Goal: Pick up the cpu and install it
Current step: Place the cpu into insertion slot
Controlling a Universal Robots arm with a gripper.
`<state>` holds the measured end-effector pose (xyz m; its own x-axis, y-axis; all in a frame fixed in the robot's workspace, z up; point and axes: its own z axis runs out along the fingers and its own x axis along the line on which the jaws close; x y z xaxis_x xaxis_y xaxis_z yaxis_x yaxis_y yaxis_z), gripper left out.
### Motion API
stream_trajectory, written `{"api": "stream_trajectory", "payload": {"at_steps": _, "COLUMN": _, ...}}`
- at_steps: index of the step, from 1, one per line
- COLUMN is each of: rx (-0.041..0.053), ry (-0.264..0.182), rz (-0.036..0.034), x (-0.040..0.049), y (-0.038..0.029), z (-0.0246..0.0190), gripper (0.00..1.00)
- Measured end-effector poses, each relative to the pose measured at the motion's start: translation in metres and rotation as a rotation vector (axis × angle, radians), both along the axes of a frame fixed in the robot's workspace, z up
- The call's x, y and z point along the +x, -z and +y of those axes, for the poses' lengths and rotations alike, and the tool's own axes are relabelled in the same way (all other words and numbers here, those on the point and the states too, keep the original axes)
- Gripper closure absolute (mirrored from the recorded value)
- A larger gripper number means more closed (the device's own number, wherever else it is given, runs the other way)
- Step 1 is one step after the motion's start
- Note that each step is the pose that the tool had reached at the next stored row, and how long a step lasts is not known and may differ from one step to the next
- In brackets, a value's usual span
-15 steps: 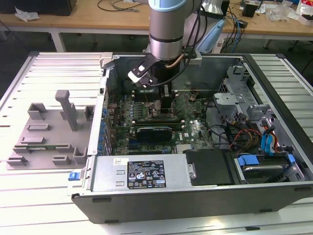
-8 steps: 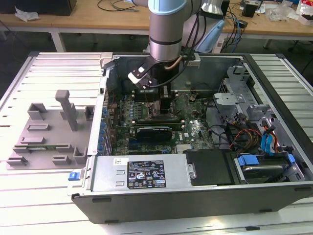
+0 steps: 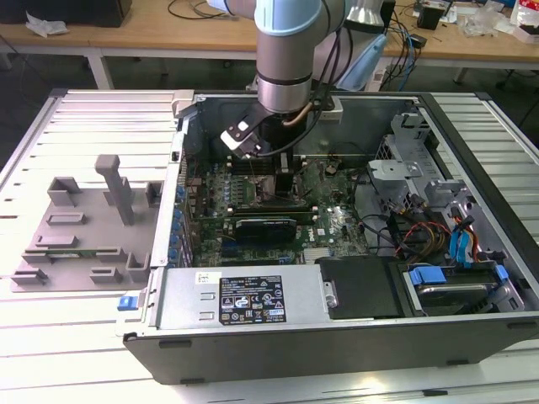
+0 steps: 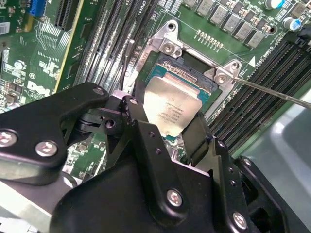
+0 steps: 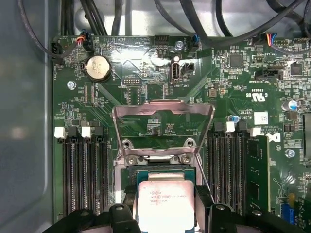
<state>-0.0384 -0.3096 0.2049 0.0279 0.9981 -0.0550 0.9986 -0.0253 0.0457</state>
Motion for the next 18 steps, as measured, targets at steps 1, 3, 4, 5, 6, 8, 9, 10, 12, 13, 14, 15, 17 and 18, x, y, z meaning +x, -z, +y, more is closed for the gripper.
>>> {"api": "stream_trajectory", "payload": {"at_steps": 1, "rx": 0.0001, "ry": 0.0, "rz": 0.0, "x": -0.0004, "y": 0.0016, "z": 0.0, "gripper": 0.45}}
{"api": "stream_trajectory", "payload": {"at_steps": 3, "rx": -0.0001, "ry": -0.007, "rz": 0.0, "x": -0.0005, "y": 0.0028, "z": -0.0001, "gripper": 0.45}}
{"api": "stream_trajectory", "payload": {"at_steps": 4, "rx": -0.0001, "ry": -0.015, "rz": 0.0, "x": -0.0006, "y": 0.0033, "z": -0.0001, "gripper": 0.45}}
{"api": "stream_trajectory", "payload": {"at_steps": 5, "rx": 0.0001, "ry": -0.021, "rz": -0.0001, "x": -0.0005, "y": 0.0037, "z": 0.0, "gripper": 0.45}}
{"api": "stream_trajectory", "payload": {"at_steps": 6, "rx": 0.0002, "ry": -0.022, "rz": -0.0002, "x": -0.0005, "y": 0.0042, "z": 0.0, "gripper": 0.45}}
{"api": "stream_trajectory", "payload": {"at_steps": 8, "rx": 0.0012, "ry": -0.021, "rz": -0.0001, "x": -0.0012, "y": 0.0059, "z": 0.0, "gripper": 0.45}}
{"api": "stream_trajectory", "payload": {"at_steps": 9, "rx": 0.0011, "ry": -0.022, "rz": 0.0, "x": -0.0015, "y": 0.0066, "z": 0.0, "gripper": 0.45}}
{"api": "stream_trajectory", "payload": {"at_steps": 10, "rx": 0.001, "ry": -0.022, "rz": 0.0002, "x": -0.0015, "y": 0.0072, "z": 0.0, "gripper": 0.45}}
{"api": "stream_trajectory", "payload": {"at_steps": 12, "rx": 0.0011, "ry": -0.022, "rz": 0.0002, "x": -0.0016, "y": 0.0074, "z": 0.0, "gripper": 0.45}}
{"api": "stream_trajectory", "payload": {"at_steps": 13, "rx": 0.0015, "ry": -0.022, "rz": -0.0001, "x": -0.0015, "y": 0.0077, "z": 0.0001, "gripper": 0.45}}
{"api": "stream_trajectory", "payload": {"at_steps": 14, "rx": 0.0012, "ry": -0.022, "rz": 0.0002, "x": -0.0015, "y": 0.0084, "z": 0.0001, "gripper": 0.45}}
{"api": "stream_trajectory", "payload": {"at_steps": 15, "rx": 0.001, "ry": -0.022, "rz": 0.0004, "x": -0.0016, "y": 0.009, "z": 0.0, "gripper": 0.45}}
{"api": "stream_trajectory", "payload": {"at_steps": 17, "rx": 0.0011, "ry": -0.022, "rz": 0.0002, "x": -0.0016, "y": 0.0095, "z": 0.0, "gripper": 0.45}}
{"api": "stream_trajectory", "payload": {"at_steps": 18, "rx": 0.0013, "ry": -0.022, "rz": 0.0001, "x": -0.0015, "y": 0.0096, "z": 0.0, "gripper": 0.45}}
